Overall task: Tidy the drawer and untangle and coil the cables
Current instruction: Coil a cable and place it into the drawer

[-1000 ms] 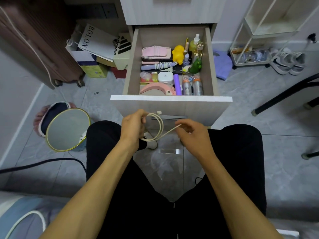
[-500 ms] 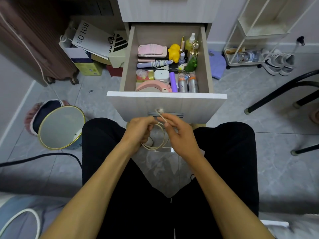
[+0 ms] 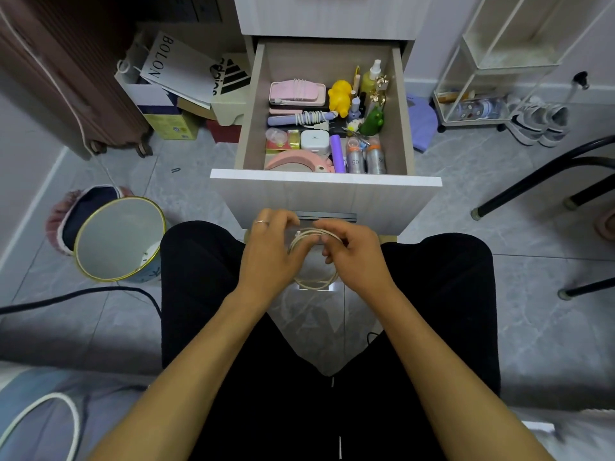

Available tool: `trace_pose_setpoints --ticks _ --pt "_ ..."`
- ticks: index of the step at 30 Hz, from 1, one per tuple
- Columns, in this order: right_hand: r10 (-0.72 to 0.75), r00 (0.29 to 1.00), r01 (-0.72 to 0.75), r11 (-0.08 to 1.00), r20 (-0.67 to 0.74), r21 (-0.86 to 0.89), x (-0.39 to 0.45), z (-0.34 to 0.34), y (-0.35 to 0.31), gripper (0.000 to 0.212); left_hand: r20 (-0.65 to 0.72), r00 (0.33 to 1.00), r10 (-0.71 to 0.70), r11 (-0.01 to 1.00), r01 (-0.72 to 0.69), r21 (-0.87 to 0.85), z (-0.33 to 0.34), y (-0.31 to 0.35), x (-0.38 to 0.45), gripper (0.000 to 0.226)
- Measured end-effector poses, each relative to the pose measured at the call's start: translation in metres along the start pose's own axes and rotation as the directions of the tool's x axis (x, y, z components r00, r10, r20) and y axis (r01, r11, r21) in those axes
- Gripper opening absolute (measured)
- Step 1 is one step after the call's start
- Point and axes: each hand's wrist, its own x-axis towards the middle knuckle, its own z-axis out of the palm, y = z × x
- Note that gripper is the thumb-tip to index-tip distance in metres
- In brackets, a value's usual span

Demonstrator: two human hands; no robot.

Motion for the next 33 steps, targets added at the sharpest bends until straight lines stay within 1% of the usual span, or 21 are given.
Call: trace_pose_setpoints --ticks 1,2,3,4,5,6,8,9,10,12,13,14,16,18,20,22,24,27,30,33 --pt "0.011 1.0 -0.011 1.0 0.021 0.018 0.0 -0.002 -0.001 0.026 0.045 0.997 0.059 0.996 -0.061 0.061 0.0 -0.004 0.003 0.04" --pt "0.021 0.999 -0.022 0.999 0.044 0.035 0.001 -0.004 -0.002 0.026 0.12 0.987 0.111 0.99 -0.12 0.069 0.0 -0.008 0.007 0.044" --pt "0.024 0.997 -0.027 0.998 0.068 0.049 0.003 -0.007 -0.004 0.025 0.204 0.968 0.145 0.988 -0.153 0.025 -0.002 -0.008 0.012 0.039" --pt "0.022 0.996 -0.028 0.998 0.09 0.06 0.004 -0.009 -0.006 0.024 0.287 0.947 0.147 0.989 -0.135 -0.062 -0.006 -0.005 0.014 0.029" --pt "0.019 0.994 -0.027 0.997 0.104 0.072 0.006 -0.012 -0.007 0.022 0.352 0.929 0.111 0.987 -0.062 -0.15 -0.009 -0.002 0.015 0.022" --pt "0.024 0.994 -0.033 0.996 0.109 0.088 0.006 -0.014 -0.009 0.02 0.381 0.922 0.063 0.975 0.024 -0.221 -0.01 0.001 0.015 0.022" --pt "0.055 0.993 -0.07 0.987 0.105 0.146 0.008 -0.017 -0.011 0.016 0.394 0.918 -0.036 0.915 0.19 -0.357 -0.011 0.004 0.016 0.027" --pt "0.072 0.992 -0.09 0.979 0.101 0.183 0.009 -0.018 -0.011 0.014 0.405 0.91 -0.091 0.845 0.286 -0.451 -0.01 0.007 0.015 0.03" --pt "0.084 0.992 -0.104 0.971 0.098 0.217 0.009 -0.019 -0.011 0.013 0.428 0.892 -0.147 0.738 0.387 -0.553 -0.008 0.011 0.015 0.033" --pt "0.115 0.989 -0.139 0.942 0.098 0.304 0.01 -0.018 -0.01 0.014 0.505 0.831 -0.234 0.419 0.555 -0.718 -0.005 0.019 0.013 0.037" --pt "0.15 0.984 -0.174 0.91 0.093 0.376 0.011 -0.017 -0.009 0.015 0.545 0.799 -0.254 0.268 0.6 -0.754 -0.003 0.022 0.014 0.036" --pt "0.202 0.975 -0.221 0.861 0.091 0.458 0.012 -0.016 -0.009 0.017 0.576 0.774 -0.264 0.15 0.622 -0.768 -0.001 0.024 0.015 0.035" --pt "0.301 0.948 -0.306 0.771 0.104 0.558 0.011 -0.014 -0.006 0.021 0.605 0.746 -0.279 -0.035 0.621 -0.783 -0.001 0.023 0.017 0.036" --pt "0.355 0.919 -0.389 0.759 0.169 0.521 0.006 -0.012 -0.002 0.026 0.594 0.735 -0.327 -0.158 0.577 -0.801 -0.002 0.02 0.023 0.039" --pt "0.362 0.884 -0.459 0.792 0.295 0.404 0.0 -0.011 0.002 0.029 0.554 0.738 -0.385 -0.22 0.51 -0.832 -0.003 0.018 0.027 0.041" --pt "0.342 0.841 -0.48 0.829 0.418 0.287 -0.005 -0.009 0.003 0.025 0.521 0.742 -0.421 -0.256 0.454 -0.853 -0.003 0.017 0.029 0.041" --pt "0.311 0.823 -0.468 0.846 0.475 0.256 -0.007 -0.008 0.001 0.019 0.512 0.741 -0.433 -0.269 0.436 -0.859 -0.001 0.016 0.03 0.04" --pt "0.282 0.846 -0.425 0.869 0.453 0.253 -0.007 -0.009 -0.002 0.009 0.52 0.734 -0.437 -0.266 0.447 -0.854 0.001 0.015 0.03 0.041" --pt "0.289 0.856 -0.41 0.884 0.43 0.223 -0.007 -0.014 0.0 0.01 0.527 0.721 -0.45 -0.269 0.453 -0.85 -0.003 0.013 0.035 0.04" --pt "0.313 0.87 -0.421 0.874 0.38 0.244 -0.009 -0.022 0.004 0.01 0.524 0.719 -0.457 -0.283 0.44 -0.852 -0.005 0.009 0.042 0.04"
